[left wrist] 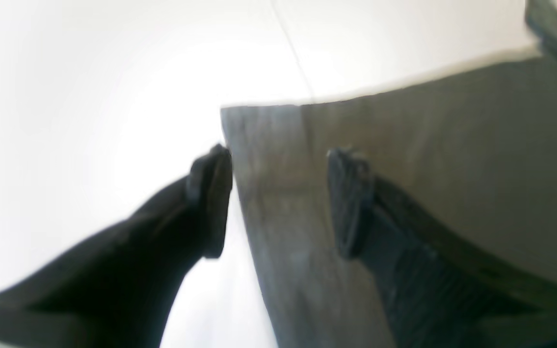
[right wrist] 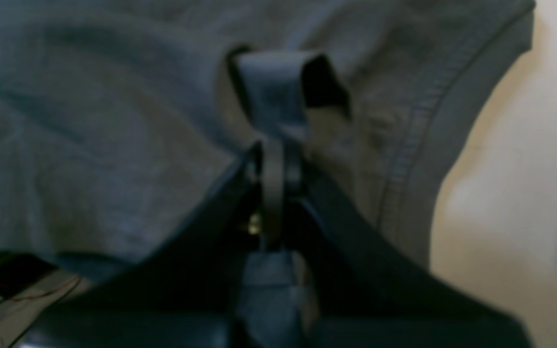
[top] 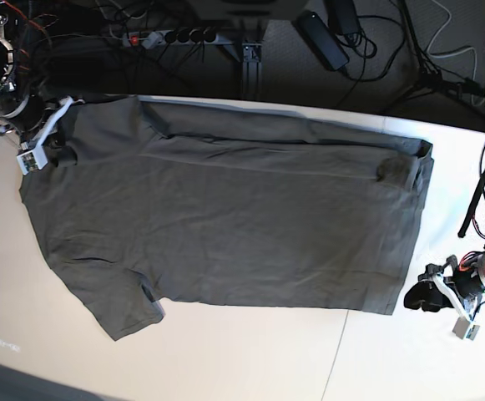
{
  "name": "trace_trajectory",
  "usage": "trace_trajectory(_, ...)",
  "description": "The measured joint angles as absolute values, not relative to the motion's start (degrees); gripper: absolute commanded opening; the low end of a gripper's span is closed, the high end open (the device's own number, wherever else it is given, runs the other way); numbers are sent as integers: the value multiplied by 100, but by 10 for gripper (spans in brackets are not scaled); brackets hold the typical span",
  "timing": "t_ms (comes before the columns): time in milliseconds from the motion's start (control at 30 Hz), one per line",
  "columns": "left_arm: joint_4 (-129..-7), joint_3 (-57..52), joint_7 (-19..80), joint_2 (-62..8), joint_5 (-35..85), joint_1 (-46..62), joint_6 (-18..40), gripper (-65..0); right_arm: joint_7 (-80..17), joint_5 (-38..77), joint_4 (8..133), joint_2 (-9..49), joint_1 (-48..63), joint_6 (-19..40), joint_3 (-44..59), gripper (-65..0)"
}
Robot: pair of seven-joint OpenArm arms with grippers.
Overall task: Fold the T-shirt properly
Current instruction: 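Move the left gripper to the hem corner and grasp it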
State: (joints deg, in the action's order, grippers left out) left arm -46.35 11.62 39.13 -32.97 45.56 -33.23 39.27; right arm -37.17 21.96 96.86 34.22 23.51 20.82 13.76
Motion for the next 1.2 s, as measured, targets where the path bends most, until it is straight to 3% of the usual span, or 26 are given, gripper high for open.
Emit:
trace_trajectory(167,-2681,1155,3280,-2875,4091,-4101,3920,-300,-3715,2185,9686,3422,2349,2082,1376,-650)
trace_trajectory(300,-1874,1155,2945,-2744,3732,-4346,3758,-300,-3756,2182,9686,3415,2351,2082,1376,-650)
trace_trajectory(600,-1636,1140,2864,-2600,3446,-4351,3472,-300,-3760,2182,9686,3415,2351,2082,1376,-650)
trace_trajectory(1200,-1640,1127,2735,-2108,3238,-4381,3448,-311,-3780,2182,9686,3413,2351,2082,1376,-650)
